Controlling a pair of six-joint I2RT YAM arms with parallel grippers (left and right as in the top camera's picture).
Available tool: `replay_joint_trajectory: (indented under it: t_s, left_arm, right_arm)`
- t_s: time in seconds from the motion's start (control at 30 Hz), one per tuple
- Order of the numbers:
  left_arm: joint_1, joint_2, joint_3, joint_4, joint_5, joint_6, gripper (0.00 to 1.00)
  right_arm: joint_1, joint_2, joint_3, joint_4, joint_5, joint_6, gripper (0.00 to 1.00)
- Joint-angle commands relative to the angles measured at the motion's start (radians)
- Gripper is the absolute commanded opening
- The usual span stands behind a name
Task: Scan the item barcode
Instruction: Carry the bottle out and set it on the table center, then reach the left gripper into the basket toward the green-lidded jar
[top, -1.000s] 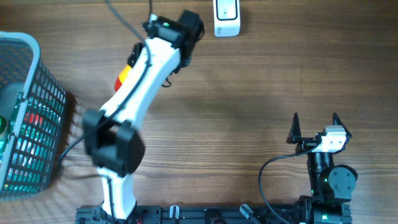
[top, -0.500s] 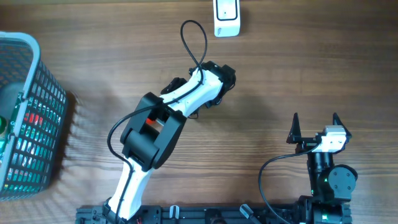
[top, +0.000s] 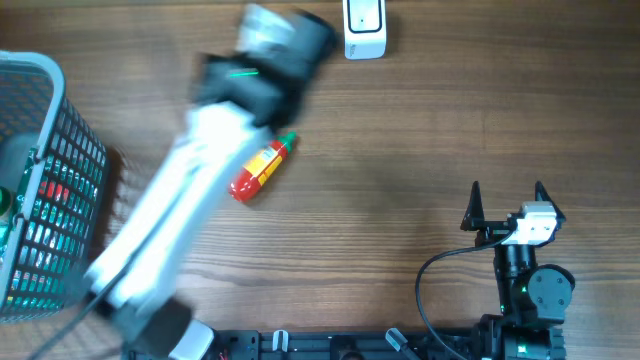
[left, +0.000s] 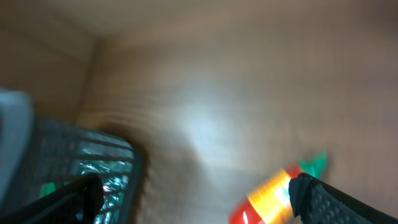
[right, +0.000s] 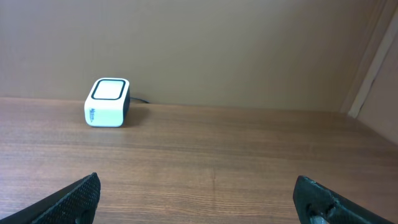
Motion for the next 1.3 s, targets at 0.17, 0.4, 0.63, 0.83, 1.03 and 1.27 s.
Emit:
replay_joint_trajectory:
  t_s: [0.17, 0.4, 0.63, 0.83, 1.03, 1.27]
  left_arm:
    - [0.861, -0.439, 0.08, 0.008, 0.158, -0.153, 1.0]
    - [1.199, -0.278, 0.08, -0.084, 0.396, -0.287, 1.0]
    - [1.206, -0.331, 0.08, -0.088, 0.395, -0.294, 1.0]
    - [1.206, -0.338, 0.08, -0.089, 0.395, -0.295, 1.0]
    - [1.206, -0.212, 0.079, -0.057, 0.301, -0.352, 0.97]
    - [1.286, 0.105, 0.079, -0.008, 0.362, -0.331, 0.91]
  right_arm:
    - [-0.003, -0.004, -0.001, 0.002, -0.011, -0.006, 1.0]
    - [-0.003, -0.004, -0.001, 0.002, -0.011, -0.005, 1.0]
    - [-0.003, -0.004, -0.001, 0.002, -0.011, -0.006, 1.0]
    - [-0.003, -0.004, -0.001, 0.002, -0.011, -0.005, 1.0]
    - [-0.003, -0.004, -0.001, 0.002, -0.011, -0.006, 1.0]
    - [-0.003, -0.004, -0.001, 0.002, -0.011, -0.006, 1.0]
